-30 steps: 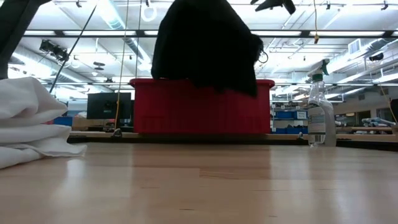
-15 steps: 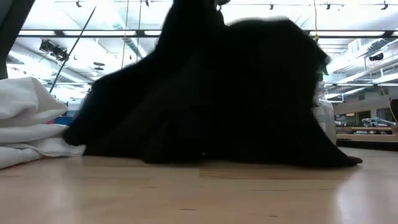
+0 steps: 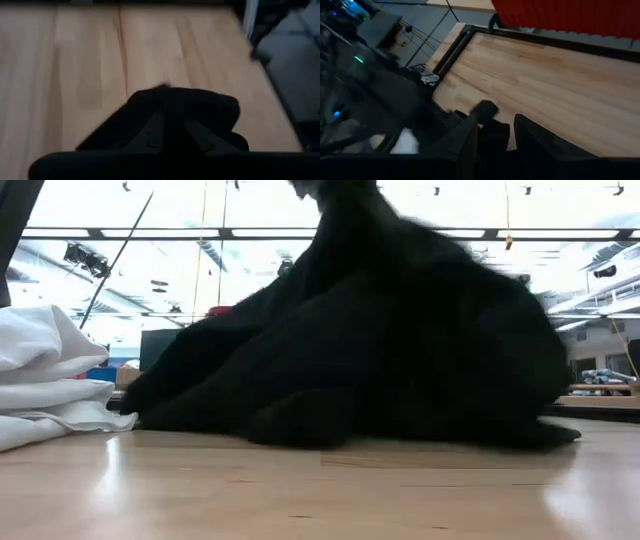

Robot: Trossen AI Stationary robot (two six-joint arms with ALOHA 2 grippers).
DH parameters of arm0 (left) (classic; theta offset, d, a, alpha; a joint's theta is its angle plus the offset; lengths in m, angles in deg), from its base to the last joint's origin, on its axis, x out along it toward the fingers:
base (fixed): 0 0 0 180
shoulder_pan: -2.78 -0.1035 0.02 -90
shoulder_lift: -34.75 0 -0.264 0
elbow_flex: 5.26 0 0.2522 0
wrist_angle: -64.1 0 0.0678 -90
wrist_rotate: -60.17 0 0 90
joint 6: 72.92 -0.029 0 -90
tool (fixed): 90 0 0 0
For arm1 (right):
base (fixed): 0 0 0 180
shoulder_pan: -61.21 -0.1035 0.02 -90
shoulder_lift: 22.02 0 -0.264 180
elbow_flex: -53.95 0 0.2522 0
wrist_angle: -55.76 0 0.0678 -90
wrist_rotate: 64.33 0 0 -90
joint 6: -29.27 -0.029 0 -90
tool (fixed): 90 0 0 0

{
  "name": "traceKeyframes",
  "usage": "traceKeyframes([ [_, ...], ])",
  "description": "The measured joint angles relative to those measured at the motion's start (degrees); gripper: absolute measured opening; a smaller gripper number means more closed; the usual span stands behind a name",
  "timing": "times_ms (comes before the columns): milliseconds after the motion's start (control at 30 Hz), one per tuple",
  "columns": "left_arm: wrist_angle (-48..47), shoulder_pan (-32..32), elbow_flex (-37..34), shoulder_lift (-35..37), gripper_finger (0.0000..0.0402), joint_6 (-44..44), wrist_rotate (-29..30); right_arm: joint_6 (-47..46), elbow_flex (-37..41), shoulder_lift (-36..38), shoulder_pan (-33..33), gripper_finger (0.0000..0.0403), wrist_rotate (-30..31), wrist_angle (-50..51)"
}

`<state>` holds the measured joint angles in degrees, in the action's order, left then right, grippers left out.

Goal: Fold Laundry from Bin
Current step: Remove the black shirt from the red bin and place it on the table

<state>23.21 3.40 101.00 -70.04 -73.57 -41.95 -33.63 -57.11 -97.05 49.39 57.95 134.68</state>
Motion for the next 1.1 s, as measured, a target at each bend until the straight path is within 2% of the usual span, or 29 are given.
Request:
traceKeyframes([
  [100, -0.8, -0.4, 3.9, 0.1, 0.0034, -0.1, -0.1, 2.5, 0.0, 0.1, -1.5, 0.0138, 1.2, 1.9],
  [233, -5.4, -1.3, 10.5, 0.0, 0.0035, 0.0, 0.1, 9.1, 0.0, 0.1, -2.2, 0.0138, -1.8, 5.8],
  [400, -14.8, -3.0, 20.2, 0.0, 0.0036, 0.0, 2.4, 18.0, 0.0, 0.3, -2.1, 0.0141, -4.8, 11.3],
  [500, -19.7, -3.7, 21.9, 0.1, 0.0042, 0.0, 4.6, 24.8, 0.0, 0.5, -2.1, 0.0147, -5.4, 12.4],
  [600, -28.4, -3.1, 21.8, -0.1, 0.0077, 3.4, 8.4, 27.3, 0.0, 0.5, -1.3, 0.0153, -8.2, 11.6],
  [733, -36.6, -1.1, 21.8, -1.4, 0.0151, 5.4, 14.2, 29.8, 0.3, 0.3, -1.1, 0.0156, -9.6, 9.9],
  [867, -33.6, 1.0, 21.8, -1.5, 0.0204, 12.6, 15.7, 29.7, 4.5, 0.4, -1.0, 0.0155, -5.8, 5.8],
  [967, -28.9, 4.3, 20.9, -1.5, 0.0217, 12.7, 15.9, 30.5, 10.5, 0.5, 0.1, 0.0156, -5.0, -1.2],
  [1100, -22.2, 8.2, 15.2, -2.1, 0.0219, 10.0, 15.5, 32.9, 21.7, 0.6, 2.3, 0.0154, -13.7, -8.6],
])
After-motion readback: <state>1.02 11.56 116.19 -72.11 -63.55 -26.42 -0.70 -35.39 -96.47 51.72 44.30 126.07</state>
